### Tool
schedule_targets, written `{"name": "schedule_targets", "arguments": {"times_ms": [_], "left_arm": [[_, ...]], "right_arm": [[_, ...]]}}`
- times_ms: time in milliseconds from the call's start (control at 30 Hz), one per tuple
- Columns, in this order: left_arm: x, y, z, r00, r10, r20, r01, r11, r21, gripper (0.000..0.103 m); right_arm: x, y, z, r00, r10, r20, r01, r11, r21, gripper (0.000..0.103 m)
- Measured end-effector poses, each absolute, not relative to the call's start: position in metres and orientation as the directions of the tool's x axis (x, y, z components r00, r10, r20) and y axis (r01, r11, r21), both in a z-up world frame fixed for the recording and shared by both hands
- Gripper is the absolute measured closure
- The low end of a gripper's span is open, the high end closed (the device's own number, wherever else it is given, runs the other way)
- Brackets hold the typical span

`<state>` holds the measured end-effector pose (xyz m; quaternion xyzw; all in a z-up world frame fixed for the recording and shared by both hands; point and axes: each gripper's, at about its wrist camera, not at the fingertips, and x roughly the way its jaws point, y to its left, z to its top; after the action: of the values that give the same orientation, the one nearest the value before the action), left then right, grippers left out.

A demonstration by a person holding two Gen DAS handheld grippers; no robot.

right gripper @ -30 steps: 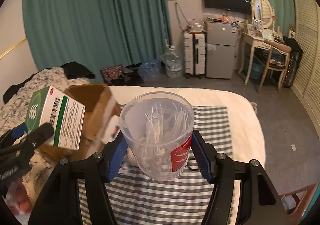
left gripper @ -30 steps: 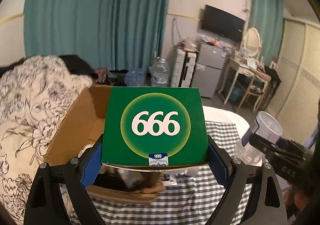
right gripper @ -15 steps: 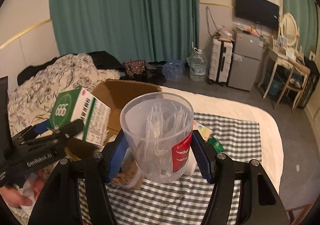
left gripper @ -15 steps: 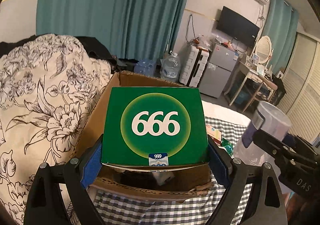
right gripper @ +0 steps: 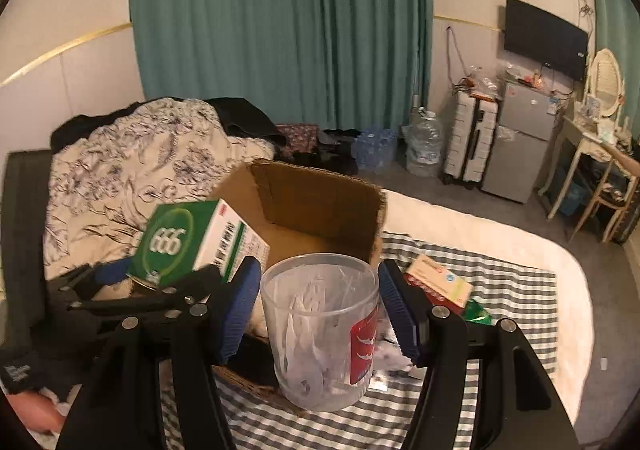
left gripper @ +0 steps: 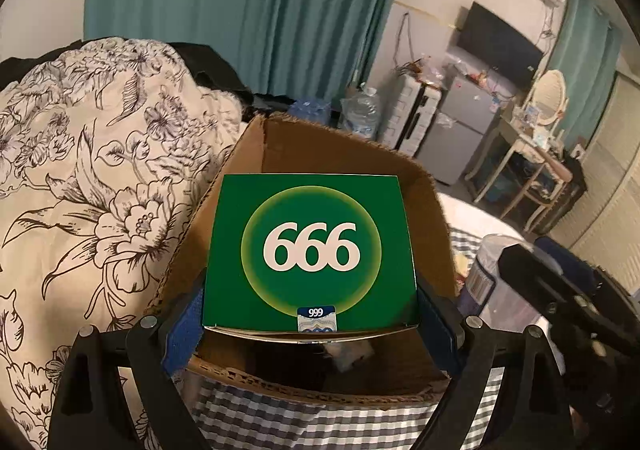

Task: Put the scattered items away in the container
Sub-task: 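Carry the green medicine box and cup into the cardboard box and release both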

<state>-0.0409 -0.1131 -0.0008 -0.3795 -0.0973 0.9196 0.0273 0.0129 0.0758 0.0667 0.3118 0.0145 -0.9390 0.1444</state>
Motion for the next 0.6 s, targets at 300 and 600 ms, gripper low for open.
{"name": "schedule_targets", "arguments": {"times_ms": [300, 600], "left_arm": [[-0.052, -0.112, -0.013, -0.682, 0.031, -0.731, 0.089, -0.988, -0.125, 0.005], [-0.051, -0.109, -0.008, -0.702, 0.07, -0.708, 0.065, -0.984, -0.163, 0.001]], "right_arm": [[0.003, 0.088, 0.063, -0.746, -0.353, -0.565, 0.312, -0.934, 0.172, 0.026], [0.004, 0.122, 0.064, -0.765, -0.282, -0.58, 0.236, -0.959, 0.154, 0.026]]}}
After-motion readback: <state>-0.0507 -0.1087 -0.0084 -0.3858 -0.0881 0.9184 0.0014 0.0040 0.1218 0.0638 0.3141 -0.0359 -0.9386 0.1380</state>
